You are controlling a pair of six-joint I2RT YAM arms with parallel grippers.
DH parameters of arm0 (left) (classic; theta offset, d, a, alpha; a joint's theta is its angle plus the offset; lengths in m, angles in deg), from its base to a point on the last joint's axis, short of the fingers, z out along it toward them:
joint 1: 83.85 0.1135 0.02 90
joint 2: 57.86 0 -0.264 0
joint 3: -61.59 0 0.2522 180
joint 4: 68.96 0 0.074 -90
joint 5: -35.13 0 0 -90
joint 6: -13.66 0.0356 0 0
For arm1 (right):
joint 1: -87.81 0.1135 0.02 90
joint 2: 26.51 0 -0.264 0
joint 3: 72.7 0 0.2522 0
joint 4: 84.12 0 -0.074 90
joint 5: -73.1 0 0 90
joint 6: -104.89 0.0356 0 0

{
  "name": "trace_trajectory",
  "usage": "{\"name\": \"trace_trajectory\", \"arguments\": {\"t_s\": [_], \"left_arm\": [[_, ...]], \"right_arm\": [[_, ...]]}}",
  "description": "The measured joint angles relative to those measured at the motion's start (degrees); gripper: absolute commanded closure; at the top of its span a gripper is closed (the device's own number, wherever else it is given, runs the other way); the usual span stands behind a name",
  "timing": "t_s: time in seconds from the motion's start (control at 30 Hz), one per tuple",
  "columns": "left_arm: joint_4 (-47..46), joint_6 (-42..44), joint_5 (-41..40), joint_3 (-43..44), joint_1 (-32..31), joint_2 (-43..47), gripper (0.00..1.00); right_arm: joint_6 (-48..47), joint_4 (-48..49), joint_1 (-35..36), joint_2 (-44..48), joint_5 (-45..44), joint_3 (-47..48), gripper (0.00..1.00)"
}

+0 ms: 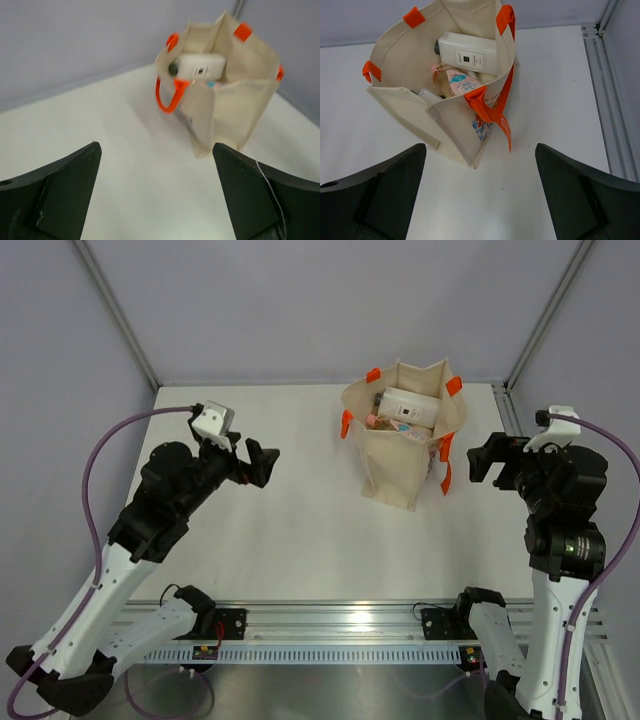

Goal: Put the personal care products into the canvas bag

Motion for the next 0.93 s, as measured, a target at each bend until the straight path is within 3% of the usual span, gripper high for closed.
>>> {"name": "trace_trajectory", "arguments": {"t_s": [0.2, 0.4, 0.93], "left_arm": [[11.6, -3.3, -7.5, -11.4, 0.1, 13.7, 0.01], [17.4, -7.2, -12.0, -15.8, 0.1, 24.4, 0.01], [23.6, -12.3, -12.7, -16.2, 0.2, 27.3, 0.01]], "right_arm": [[0.7, 0.3, 0.0, 4.7, -6.3, -1.6, 0.01], [1.1, 0.3, 0.0, 6.5, -10.4, -3.3, 0.00], [2.5, 3.0, 0.0, 10.9, -13.2, -6.3, 0.01]]}}
